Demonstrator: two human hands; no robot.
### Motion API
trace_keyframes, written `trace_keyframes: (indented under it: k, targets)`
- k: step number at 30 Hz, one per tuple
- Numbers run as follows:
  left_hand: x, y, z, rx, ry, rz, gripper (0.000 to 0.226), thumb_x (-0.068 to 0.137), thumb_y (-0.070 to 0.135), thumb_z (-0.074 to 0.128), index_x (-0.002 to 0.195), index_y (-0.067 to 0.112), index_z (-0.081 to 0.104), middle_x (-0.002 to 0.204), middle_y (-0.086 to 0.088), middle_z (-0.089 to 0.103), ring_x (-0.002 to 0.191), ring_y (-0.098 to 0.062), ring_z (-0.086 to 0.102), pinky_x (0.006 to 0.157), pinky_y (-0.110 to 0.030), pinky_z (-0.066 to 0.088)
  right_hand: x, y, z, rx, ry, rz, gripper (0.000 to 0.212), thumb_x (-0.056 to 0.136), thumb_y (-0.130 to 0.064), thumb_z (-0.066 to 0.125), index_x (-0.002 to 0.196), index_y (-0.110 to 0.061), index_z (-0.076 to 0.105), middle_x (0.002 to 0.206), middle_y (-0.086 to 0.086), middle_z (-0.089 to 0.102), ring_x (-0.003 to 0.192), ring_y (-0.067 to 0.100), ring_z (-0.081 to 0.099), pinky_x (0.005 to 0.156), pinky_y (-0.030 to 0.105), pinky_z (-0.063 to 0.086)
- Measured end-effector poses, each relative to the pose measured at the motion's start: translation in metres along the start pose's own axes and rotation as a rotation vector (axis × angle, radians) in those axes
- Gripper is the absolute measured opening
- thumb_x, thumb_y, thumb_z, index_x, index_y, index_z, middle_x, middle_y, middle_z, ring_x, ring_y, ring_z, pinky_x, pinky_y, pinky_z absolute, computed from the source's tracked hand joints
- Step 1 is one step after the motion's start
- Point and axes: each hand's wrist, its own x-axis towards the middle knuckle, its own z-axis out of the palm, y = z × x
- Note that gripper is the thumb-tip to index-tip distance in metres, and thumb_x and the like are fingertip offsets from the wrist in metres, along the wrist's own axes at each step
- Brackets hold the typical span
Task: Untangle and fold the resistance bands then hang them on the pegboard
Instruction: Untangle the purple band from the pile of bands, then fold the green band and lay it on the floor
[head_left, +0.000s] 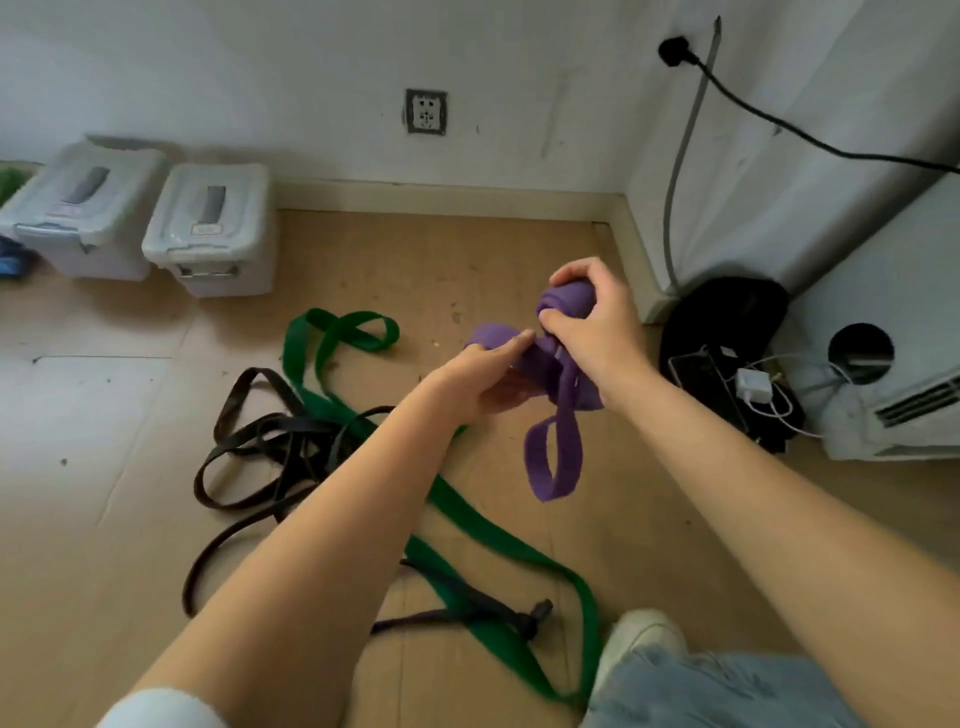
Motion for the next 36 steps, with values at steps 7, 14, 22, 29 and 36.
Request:
trace_keyframes:
  k: [7,14,22,29,36]
  targets:
    - [0.039,-0.091,-0.056,0.635,0.149,-0.094,0.020,0.090,0.017,0.051,0.106,0.007,0.057,0.101,-0.012,0.061,0.087,-0.023,0.059,0.083,-0.035,0.047,-0.023,0.125,0.045,-0.714,-0.471,0.439,0.033,0.086,-0.021,0.058,0.117,-0.009,0.056,0.133,0.014,0.041,0.122,0.032,0.043,0.099,0.033,0.038]
    - [0.035,-0.148,-0.166,1.471,0.352,0.017,0.063,0.089,0.028,0.053,0.144,0.021,0.022,0.149,-0.006,0.029,0.138,-0.031,0.023,0.111,-0.045,0.022,-0.061,0.146,0.153,-0.458,-0.828,0.425,0.064,0.084,-0.036,0.064,0.134,-0.005,0.039,0.139,0.015,0.039,0.126,0.028,0.040,0.096,0.032,0.036]
    - [0.042,-0.184,-0.215,1.763,0.364,0.019,0.075,0.089,0.010,0.051,0.147,0.018,0.004,0.142,-0.002,0.031,0.127,-0.024,0.038,0.093,-0.033,0.043,-0.096,0.153,0.234,-0.505,-0.527,0.500,0.084,0.079,-0.023,0.071,0.142,-0.013,0.016,0.141,0.016,0.034,0.124,0.031,0.044,0.096,0.038,0.042]
    - [0.008,-0.167,-0.260,1.704,0.527,-0.181,0.041,0.094,0.017,0.046,0.134,0.020,0.037,0.126,-0.005,0.041,0.112,-0.025,0.047,0.070,-0.030,0.046,-0.037,0.130,0.202,-0.312,-0.346,0.259,0.046,0.085,-0.013,0.061,0.122,-0.029,0.039,0.117,0.008,0.055,0.101,0.025,0.057,0.077,0.036,0.051]
    - [-0.039,-0.155,-0.309,1.377,0.532,-0.378,0.030,0.092,0.020,0.041,0.118,0.008,0.050,0.126,-0.017,0.043,0.109,-0.037,0.050,0.086,-0.039,0.046,-0.014,0.107,0.167,-0.625,-0.298,0.351,0.041,0.093,-0.014,0.050,0.131,-0.020,0.037,0.136,0.016,0.031,0.108,0.031,0.050,0.087,0.043,0.047]
